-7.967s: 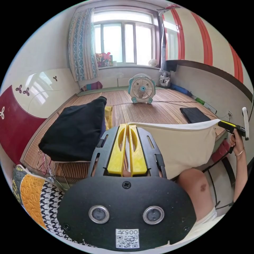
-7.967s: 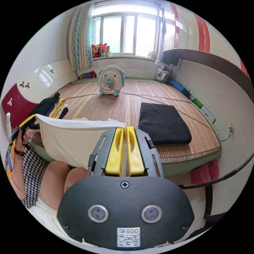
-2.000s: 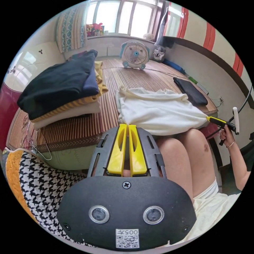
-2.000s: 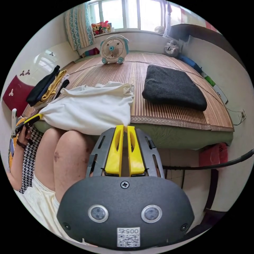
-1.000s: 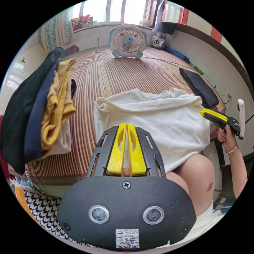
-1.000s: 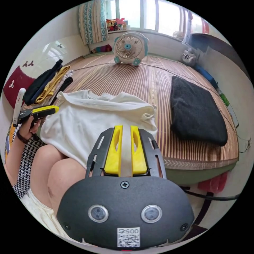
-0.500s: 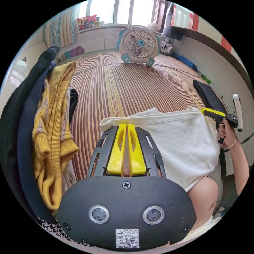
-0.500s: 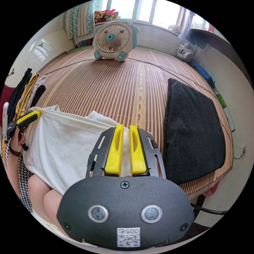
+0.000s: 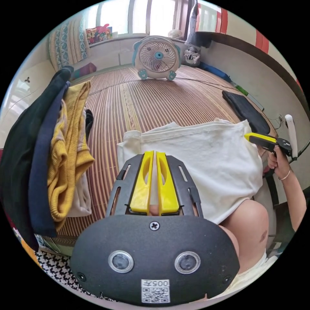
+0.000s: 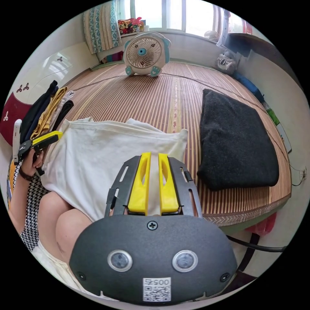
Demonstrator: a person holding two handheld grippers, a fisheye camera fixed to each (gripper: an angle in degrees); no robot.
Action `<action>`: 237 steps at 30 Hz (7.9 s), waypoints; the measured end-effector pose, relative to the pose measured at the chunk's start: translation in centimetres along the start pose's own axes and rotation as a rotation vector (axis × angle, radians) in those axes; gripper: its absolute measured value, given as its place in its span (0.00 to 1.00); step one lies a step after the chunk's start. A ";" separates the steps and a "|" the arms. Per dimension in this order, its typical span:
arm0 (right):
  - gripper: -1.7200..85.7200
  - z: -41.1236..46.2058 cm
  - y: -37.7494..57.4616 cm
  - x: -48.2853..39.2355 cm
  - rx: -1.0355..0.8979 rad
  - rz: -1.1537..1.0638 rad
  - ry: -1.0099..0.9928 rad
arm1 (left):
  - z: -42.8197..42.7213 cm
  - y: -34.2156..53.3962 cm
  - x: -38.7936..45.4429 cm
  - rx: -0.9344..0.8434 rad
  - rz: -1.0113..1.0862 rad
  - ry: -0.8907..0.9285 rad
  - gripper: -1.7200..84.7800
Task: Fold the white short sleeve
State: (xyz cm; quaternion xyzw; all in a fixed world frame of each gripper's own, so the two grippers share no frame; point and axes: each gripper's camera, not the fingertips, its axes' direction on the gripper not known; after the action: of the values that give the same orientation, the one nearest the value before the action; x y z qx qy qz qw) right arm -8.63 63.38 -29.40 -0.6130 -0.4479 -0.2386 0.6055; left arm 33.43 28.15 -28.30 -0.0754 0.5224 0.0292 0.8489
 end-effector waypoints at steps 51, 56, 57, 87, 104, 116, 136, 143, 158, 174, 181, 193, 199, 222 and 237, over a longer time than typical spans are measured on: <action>0.07 -2.5 25.7 23.1 0.100 0.792 -0.717 | -19.1 22.7 -2.0 0.031 -0.173 -0.079 0.06; 0.04 -6.5 24.5 22.1 0.134 0.745 -0.628 | -19.0 21.7 -1.7 0.035 -0.164 -0.028 0.04; 0.03 -7.6 23.9 21.6 0.138 0.724 -0.610 | -19.1 21.1 -1.2 0.039 -0.156 -0.007 0.04; 0.01 -17.7 10.8 2.9 0.086 0.263 -0.278 | -8.5 10.4 8.5 -0.157 0.010 0.296 0.01; 0.01 -15.4 2.3 -24.3 0.061 -0.214 -0.233 | -15.4 24.7 -13.8 -0.061 -0.345 0.085 0.04; 0.05 -9.4 4.2 -33.9 -0.140 -0.264 -0.350 | -12.3 22.6 -14.4 -0.124 -0.217 0.153 0.06; 0.09 -12.5 10.4 -26.1 0.000 0.001 -0.160 | -7.1 18.3 -12.0 -0.086 -0.104 0.349 0.12; 0.10 -11.7 11.2 -26.5 -0.020 -0.008 -0.140 | -8.0 17.8 -11.5 -0.120 -0.033 0.315 0.05; 0.09 -8.2 11.2 -27.8 -0.005 0.029 -0.015 | -17.7 14.5 -10.3 0.141 0.026 0.291 0.03; 0.04 -6.5 10.7 -26.3 -0.095 0.082 -0.028 | -8.9 20.8 -9.4 -0.125 -0.049 0.153 0.02; 0.09 -10.9 9.2 -26.4 0.029 0.035 -0.111 | -9.5 20.7 -8.7 -0.109 -0.061 0.154 0.02; 0.15 -5.7 -7.9 -32.9 0.007 -0.055 -0.274 | -13.2 20.3 -5.1 -0.040 -0.011 0.138 0.02; 0.13 0.9 -11.6 -36.0 -0.141 -0.135 -0.078 | -12.9 20.8 -4.9 -0.068 -0.034 0.187 0.02; 0.04 2.0 -8.0 -29.4 -0.061 -0.042 -0.238 | -10.5 19.4 -5.1 -0.083 -0.078 0.157 0.11; 0.01 -5.1 -6.9 -28.7 0.174 -0.104 -0.372 | -13.2 19.4 -3.3 -0.008 -0.014 0.130 0.05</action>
State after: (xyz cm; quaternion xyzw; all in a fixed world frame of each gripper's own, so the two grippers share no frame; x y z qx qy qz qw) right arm -27.02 50.07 -48.93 -0.5679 -0.6018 -0.1125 0.5502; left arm 17.79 45.25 -33.14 -0.0842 0.5757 0.0205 0.8131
